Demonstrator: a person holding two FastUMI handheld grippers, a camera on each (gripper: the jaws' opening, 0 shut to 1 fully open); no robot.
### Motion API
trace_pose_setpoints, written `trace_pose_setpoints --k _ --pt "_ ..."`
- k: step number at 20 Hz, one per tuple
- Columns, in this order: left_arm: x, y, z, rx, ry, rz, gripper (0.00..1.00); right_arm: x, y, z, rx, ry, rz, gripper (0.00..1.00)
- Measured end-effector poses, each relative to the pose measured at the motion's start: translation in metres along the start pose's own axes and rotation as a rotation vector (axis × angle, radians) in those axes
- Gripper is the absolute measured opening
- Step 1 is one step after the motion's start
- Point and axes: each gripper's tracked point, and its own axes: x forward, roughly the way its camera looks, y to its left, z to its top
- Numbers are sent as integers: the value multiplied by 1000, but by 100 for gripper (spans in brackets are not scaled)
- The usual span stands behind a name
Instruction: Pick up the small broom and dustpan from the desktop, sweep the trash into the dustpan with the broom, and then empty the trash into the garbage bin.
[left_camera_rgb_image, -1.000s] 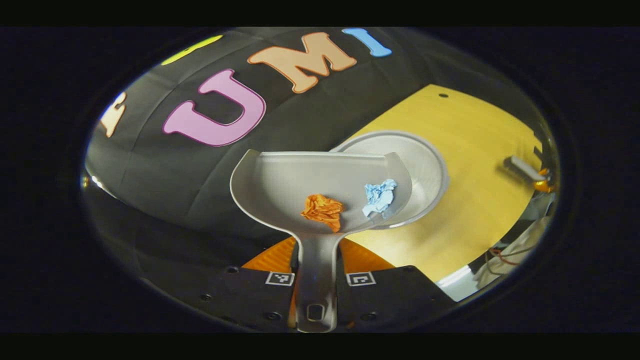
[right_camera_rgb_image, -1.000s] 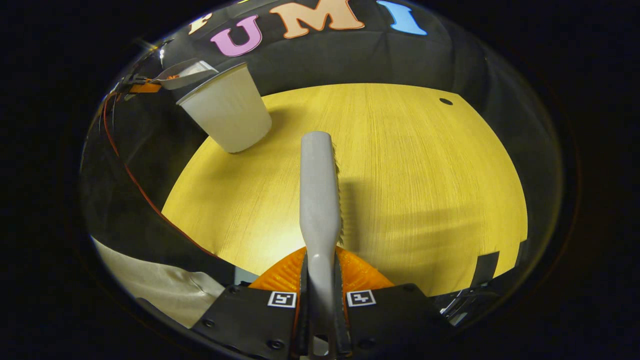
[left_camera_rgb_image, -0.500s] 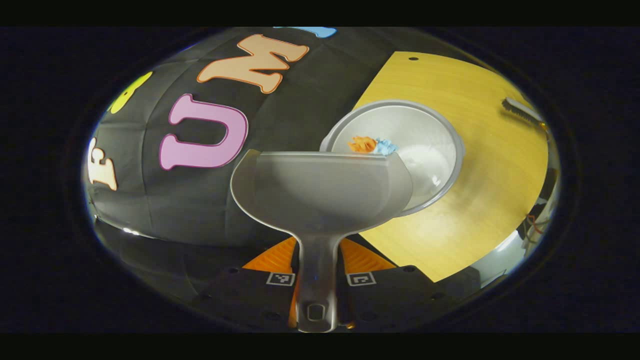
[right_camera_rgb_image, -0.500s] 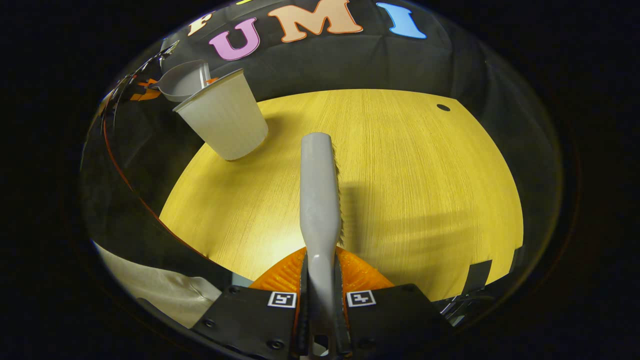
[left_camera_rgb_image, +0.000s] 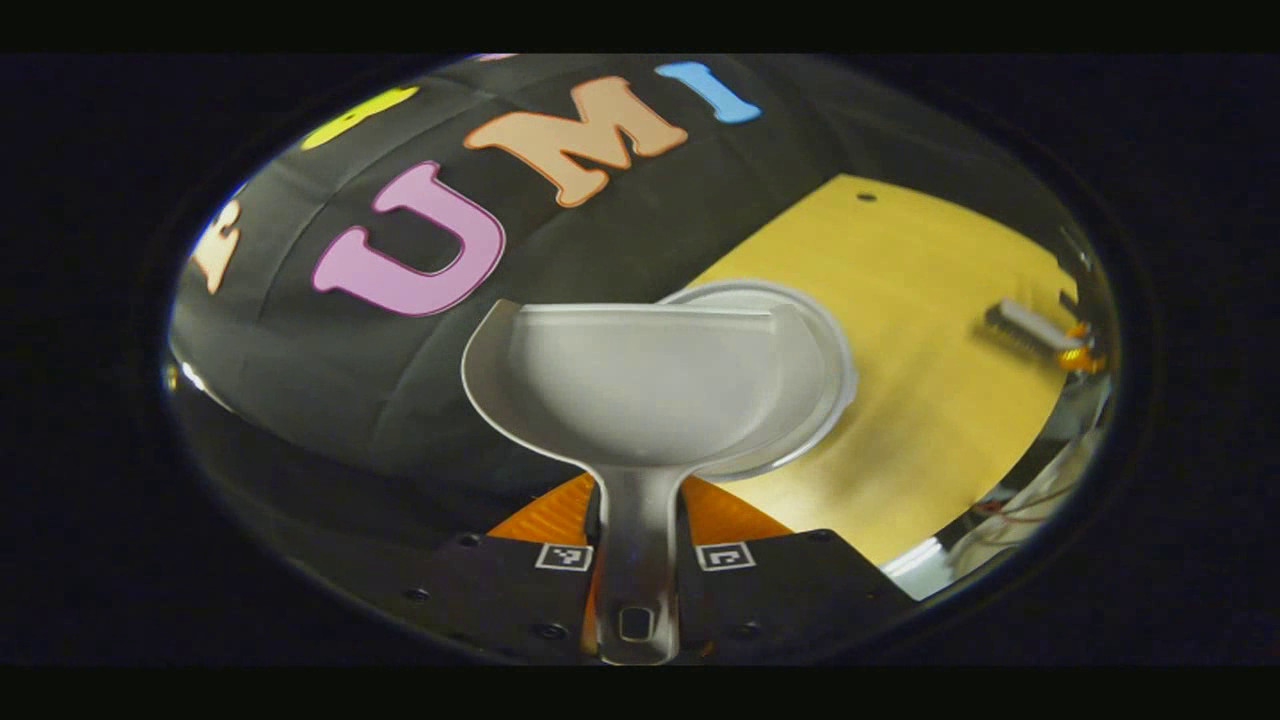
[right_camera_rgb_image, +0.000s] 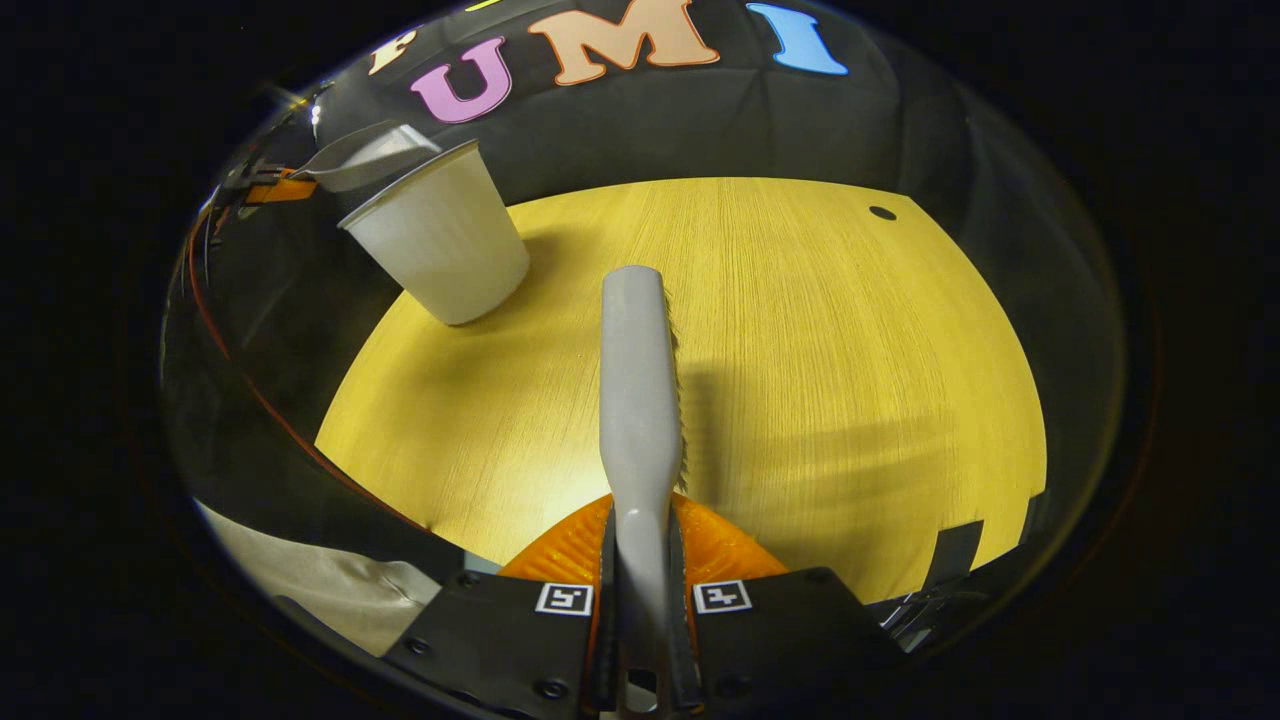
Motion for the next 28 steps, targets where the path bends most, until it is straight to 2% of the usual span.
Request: trace_pose_setpoints --k 2,4,7,9,11,13,19,23,28 --pt "-5 -34 23 -113 -103 -63 21 -3 -3 1 19 -8 3 22" --pt "-10 -74 39 -169 -163 -99 25 -7 -10 1 33 -16 -2 22" --pt "-20 -127 57 -134 -230 -67 23 -14 -20 3 58 -25 -9 22" --pt "-19 -180 56 -125 -228 -116 21 -17 -31 -1 51 -13 -10 22" --pt "-14 -230 48 -153 -207 -186 26 -20 -46 -6 35 0 -20 22" --pt "-3 -273 28 -215 -160 -219 23 -19 -53 -7 29 10 -17 22" --pt "35 -353 -76 -438 65 -187 23 2 -76 -15 14 56 -57 20" --pt "31 -374 -111 -565 149 -161 24 20 -74 -19 23 92 -60 22" --pt "31 -376 -115 -591 195 -97 24 34 -79 -17 25 111 -61 22"
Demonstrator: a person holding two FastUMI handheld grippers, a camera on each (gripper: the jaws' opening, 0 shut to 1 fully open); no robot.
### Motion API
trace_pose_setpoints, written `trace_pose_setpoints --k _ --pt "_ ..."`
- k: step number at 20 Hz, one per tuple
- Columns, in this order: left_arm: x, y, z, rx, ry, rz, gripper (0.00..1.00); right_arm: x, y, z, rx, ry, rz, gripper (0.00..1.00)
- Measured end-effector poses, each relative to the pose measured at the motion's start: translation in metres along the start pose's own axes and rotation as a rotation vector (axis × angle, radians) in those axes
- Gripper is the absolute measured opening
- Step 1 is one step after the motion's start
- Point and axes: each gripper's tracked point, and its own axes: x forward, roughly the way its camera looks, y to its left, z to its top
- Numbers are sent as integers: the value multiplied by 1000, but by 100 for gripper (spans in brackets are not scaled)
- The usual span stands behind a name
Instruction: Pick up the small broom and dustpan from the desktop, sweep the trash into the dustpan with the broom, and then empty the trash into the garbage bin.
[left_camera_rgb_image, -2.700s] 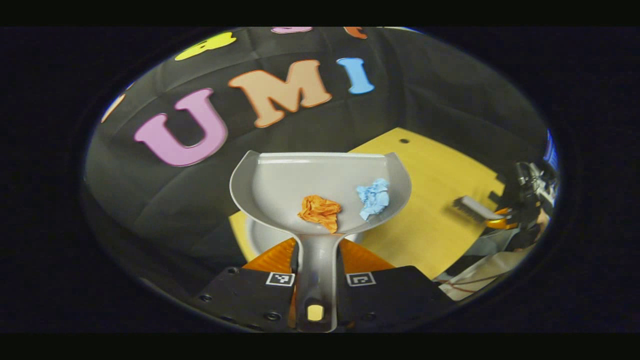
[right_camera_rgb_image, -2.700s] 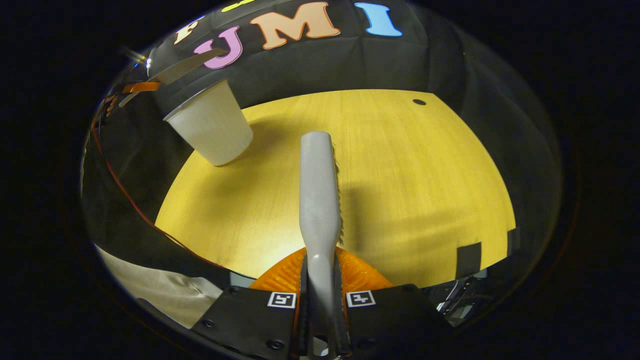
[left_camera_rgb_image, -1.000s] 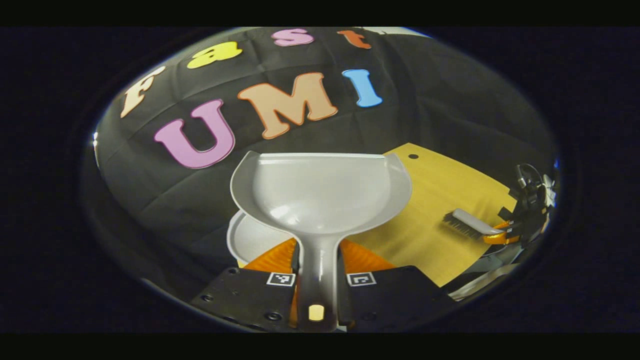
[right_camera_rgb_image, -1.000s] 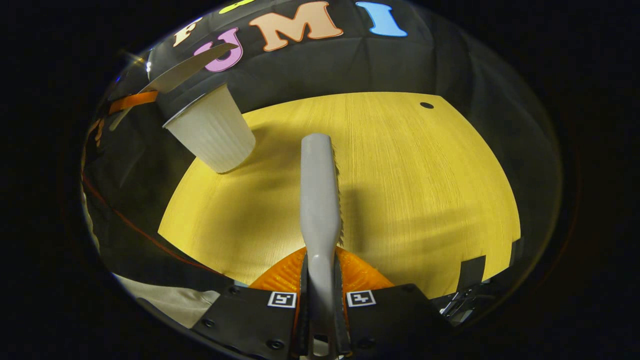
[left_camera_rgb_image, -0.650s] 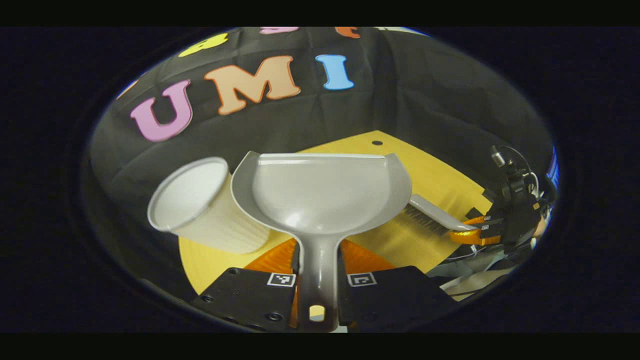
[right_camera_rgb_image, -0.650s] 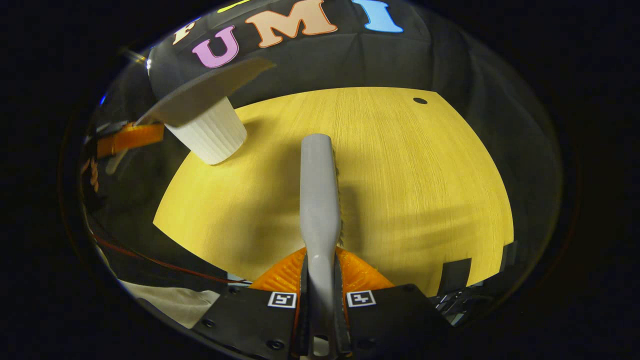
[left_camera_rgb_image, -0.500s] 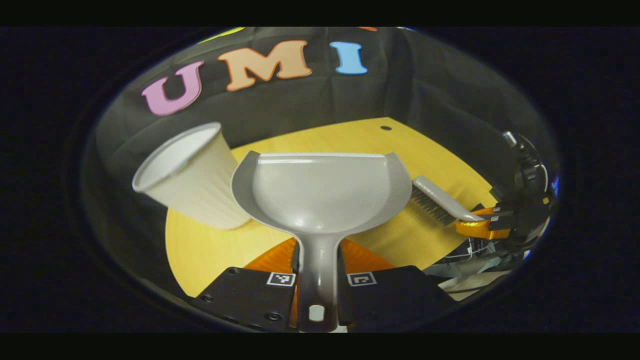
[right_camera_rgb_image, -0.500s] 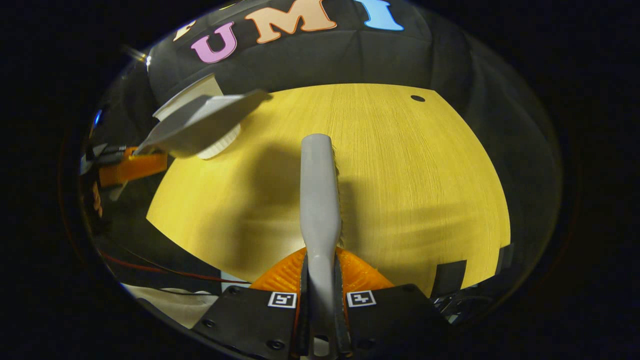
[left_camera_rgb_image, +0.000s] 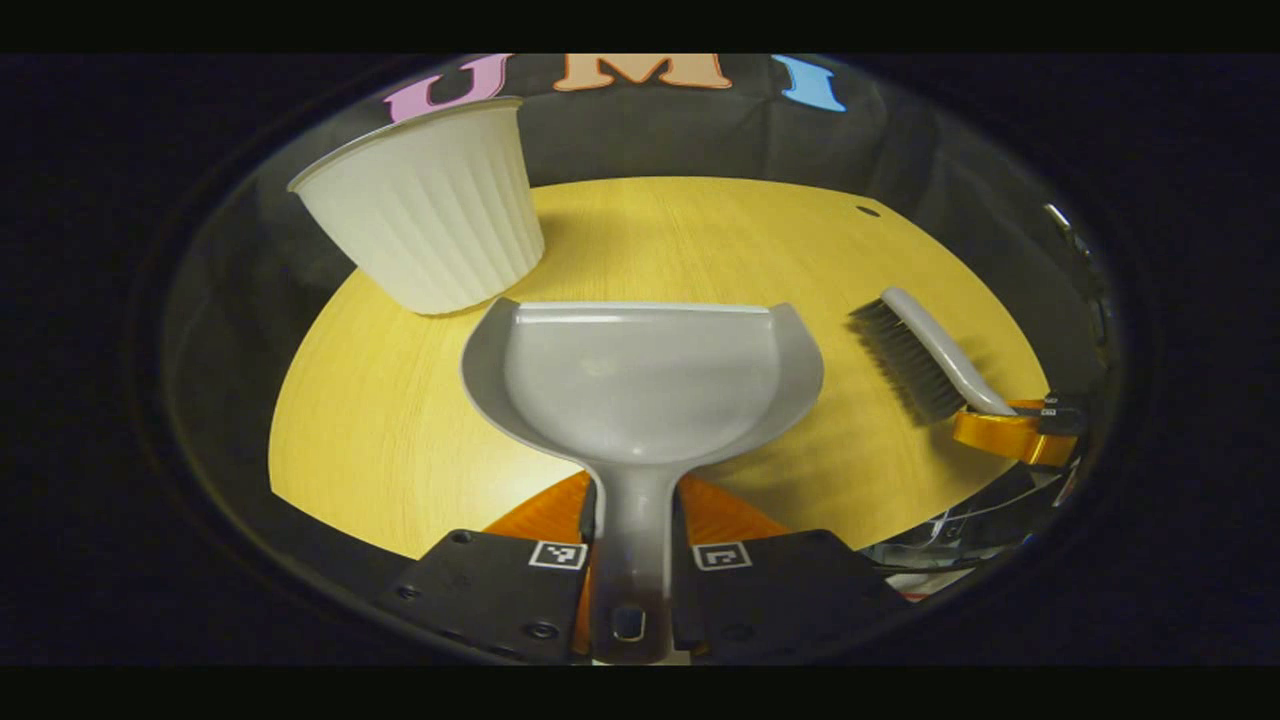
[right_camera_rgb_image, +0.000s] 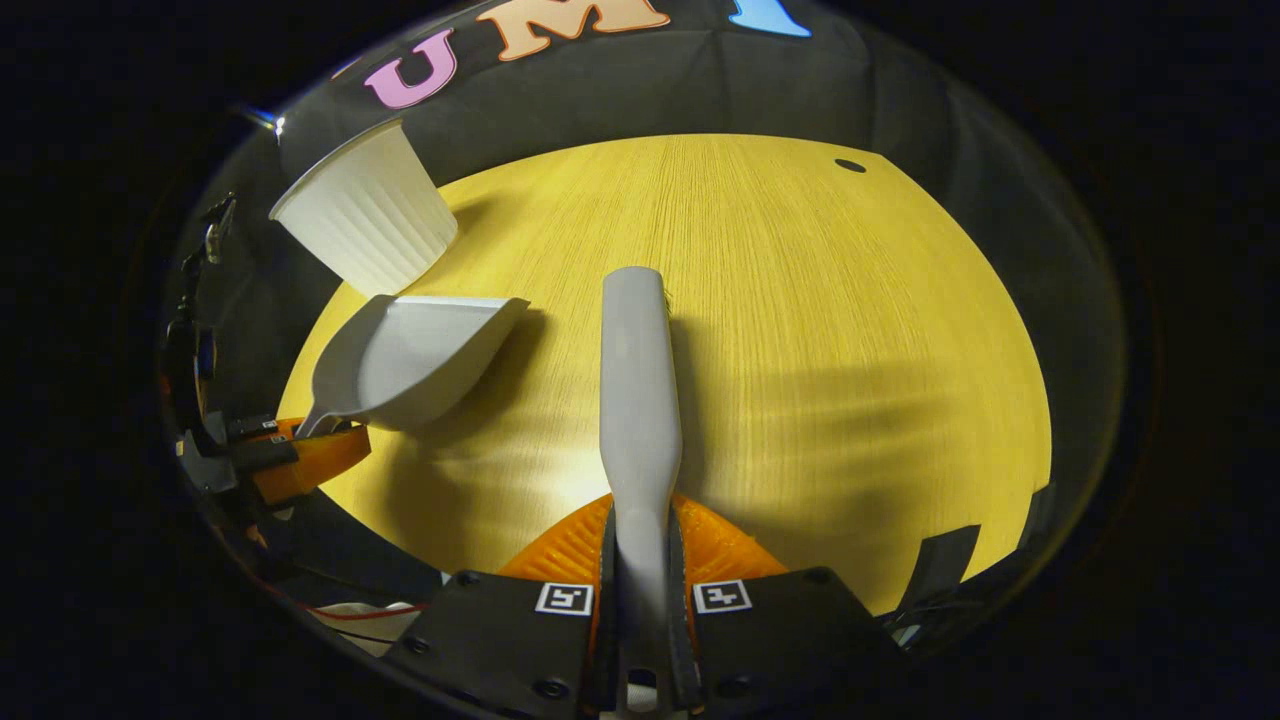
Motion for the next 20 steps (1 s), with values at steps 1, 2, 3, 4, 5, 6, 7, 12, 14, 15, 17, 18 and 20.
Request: trace_pose_setpoints --k 1,2,3,4,5,6,7,12,14,15,17,18,20 --pt "2 -2 -2 -15 0 -6 25 3 4 -2 1 7 -2 22" --pt "2 -4 -3 -26 8 -19 25 4 6 -5 4 17 2 23" --pt "1 -2 -7 -39 24 -27 25 6 7 -3 10 15 16 22" --pt "-1 -1 -5 -34 14 -28 26 9 4 -2 18 10 22 23" --pt "1 -1 -7 -28 12 -25 27 7 3 -4 20 9 21 25" --pt "2 -1 -8 -23 15 -27 27 8 4 -4 23 10 22 26" --pt "2 0 -9 -22 25 -25 29 8 7 -5 30 11 25 28" --pt "-4 -7 -3 -27 -1 -55 49 10 10 -7 55 12 65 45" --pt "-12 -8 1 -20 -29 -50 78 9 15 -6 73 6 87 58" --pt "-18 -8 5 -18 -47 -49 85 7 17 -4 85 0 100 58" --pt "-31 -8 15 -12 -94 -48 84 -9 21 1 107 -35 127 84" --pt "-40 -10 22 -7 -132 -55 83 -19 21 6 124 -56 140 81" --pt "-68 -10 46 -2 -259 -60 88 -48 25 24 179 -157 160 77"
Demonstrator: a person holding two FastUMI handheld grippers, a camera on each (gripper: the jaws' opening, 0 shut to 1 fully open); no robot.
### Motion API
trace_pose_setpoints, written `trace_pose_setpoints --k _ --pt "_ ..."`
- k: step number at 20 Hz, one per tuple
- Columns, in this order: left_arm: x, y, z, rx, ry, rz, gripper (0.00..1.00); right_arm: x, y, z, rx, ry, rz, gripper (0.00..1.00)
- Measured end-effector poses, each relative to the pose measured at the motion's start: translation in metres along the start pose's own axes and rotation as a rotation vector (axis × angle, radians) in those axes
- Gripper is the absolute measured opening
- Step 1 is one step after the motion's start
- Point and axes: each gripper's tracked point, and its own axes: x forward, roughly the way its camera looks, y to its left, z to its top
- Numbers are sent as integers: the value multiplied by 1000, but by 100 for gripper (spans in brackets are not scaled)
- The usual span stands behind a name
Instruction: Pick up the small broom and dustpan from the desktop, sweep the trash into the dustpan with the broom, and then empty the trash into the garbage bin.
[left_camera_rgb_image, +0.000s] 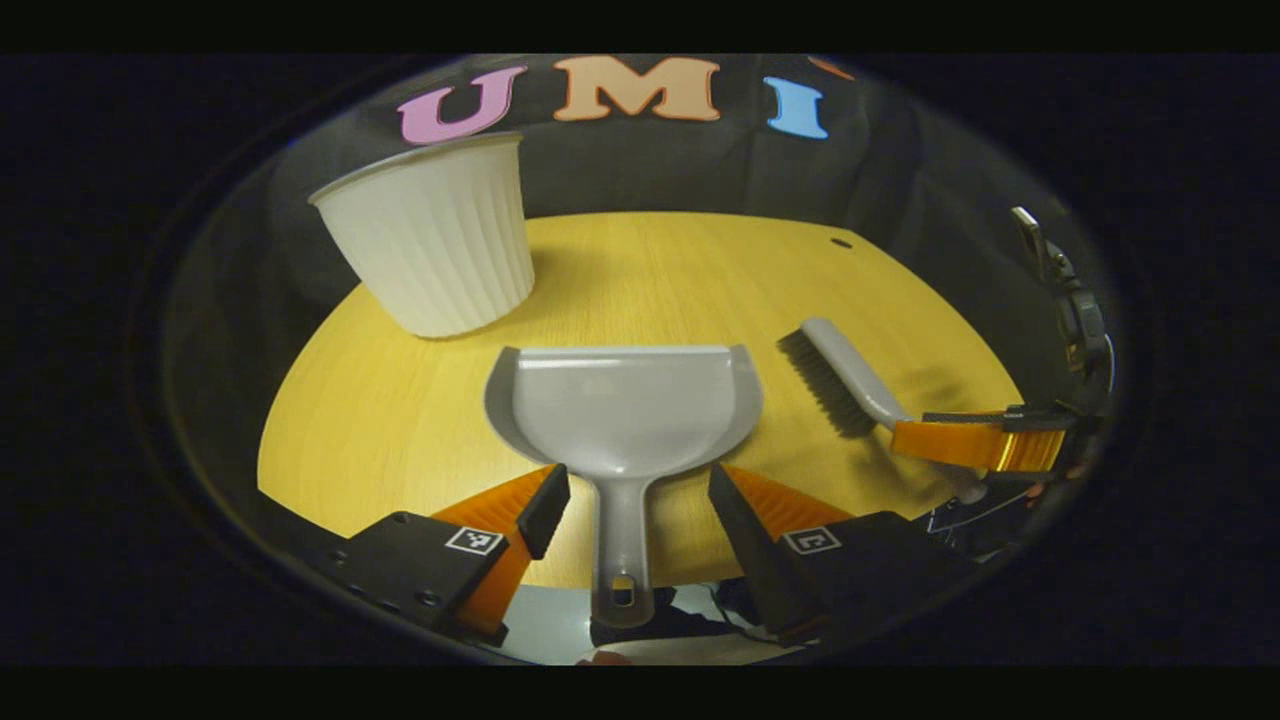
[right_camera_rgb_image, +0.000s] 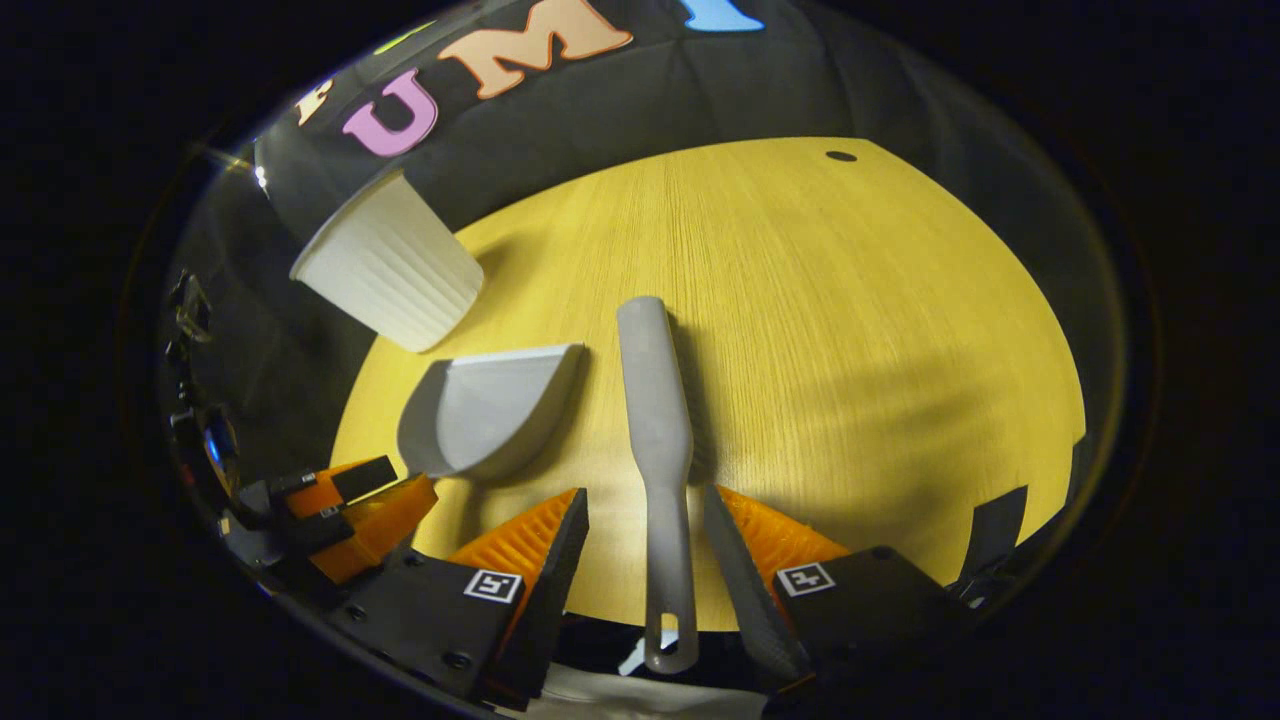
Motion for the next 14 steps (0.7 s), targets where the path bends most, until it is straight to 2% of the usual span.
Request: trace_pose_setpoints --k 2,5,7,10,12,14 --pt "-26 6 44 -3 -191 35 88 -36 16 35 31 -205 43 77" --pt "-72 16 93 -18 -441 93 88 -103 39 85 -24 -542 79 80" --pt "-95 24 115 -11 -545 134 87 -125 51 94 -102 -685 52 99" --pt "-121 36 137 -6 -664 180 88 -132 56 88 -186 -749 17 98" --pt "-130 38 148 -3 -736 189 89 -137 59 88 -195 -769 27 98" --pt "-135 43 153 -7 -756 195 90 -143 58 87 -196 -775 19 98"
